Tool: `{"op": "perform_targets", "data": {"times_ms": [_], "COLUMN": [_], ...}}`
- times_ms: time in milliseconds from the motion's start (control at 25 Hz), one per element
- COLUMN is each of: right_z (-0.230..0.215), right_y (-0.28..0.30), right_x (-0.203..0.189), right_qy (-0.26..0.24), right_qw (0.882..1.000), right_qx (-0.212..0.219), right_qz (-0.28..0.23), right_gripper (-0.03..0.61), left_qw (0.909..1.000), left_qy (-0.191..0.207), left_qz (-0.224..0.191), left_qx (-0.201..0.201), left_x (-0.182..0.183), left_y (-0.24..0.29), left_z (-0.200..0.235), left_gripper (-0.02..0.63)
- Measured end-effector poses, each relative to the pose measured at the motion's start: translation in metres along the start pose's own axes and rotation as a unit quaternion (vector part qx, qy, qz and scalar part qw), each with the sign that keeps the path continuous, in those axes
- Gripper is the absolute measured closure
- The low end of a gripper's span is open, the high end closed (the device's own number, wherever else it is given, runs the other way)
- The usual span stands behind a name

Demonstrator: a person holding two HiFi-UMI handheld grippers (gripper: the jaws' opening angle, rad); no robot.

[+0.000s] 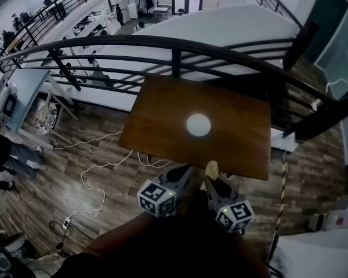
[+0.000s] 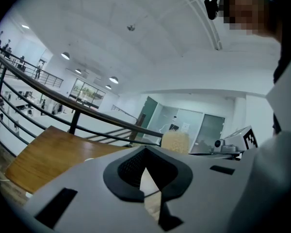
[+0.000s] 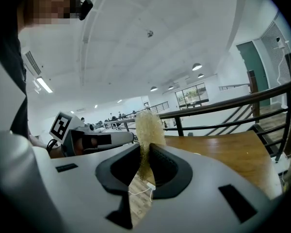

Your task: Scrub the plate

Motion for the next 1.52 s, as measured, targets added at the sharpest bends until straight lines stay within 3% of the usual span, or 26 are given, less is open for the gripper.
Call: {"op": "perform_targets", "data": {"times_ms": [240,560,720,920,1120,1520], "right_z": [-0.042,-0.151,-0.201,-0.232,-0.258,-0.298], "right_y": [0.058,0.107,0.123,0.151,0.186,0.253], "right_x": [0.037,0.117,0.138,0.14,0.124,0.068], "right_qy": [-0.001,-0.018,-0.025,-0.026,-0.023,0.017], "right_qw": [0.999,0.996,0.994,0.992,0.989,0.984], "right_qx": [0.047,0.091,0.104,0.111,0.109,0.054], "right_qz": [0.007,0.007,0.02,0.06,0.096,0.169], "right_gripper": [0.518,0.518,0.518,0.518,0.518,0.518], "left_qw": [0.9987,0.9945,0.9927,0.9921,0.9912,0.9844], "left_qy": [0.006,0.003,0.001,-0.012,-0.017,-0.056], "left_qz": [-0.006,-0.014,-0.026,-0.013,0.025,0.118], "left_qx": [0.051,0.104,0.117,0.124,0.129,0.117], "left_x": [0.017,0.052,0.065,0.063,0.041,-0.016], "left_y": [0.04,0.149,0.196,0.224,0.245,0.272], "left_z": [0.047,0.079,0.086,0.106,0.14,0.217], "left_gripper": [0.604,0.604,0.604,0.604,0.604,0.603]}}
Point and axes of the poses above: the fingertips, and each gripper's own axes: y forward along the fingers, z to its left, x out of its top, the point moved 4 cm from there along -y, backward along the fingers, and after that the axes turned 7 degrees about y, right-handed, at the moved point
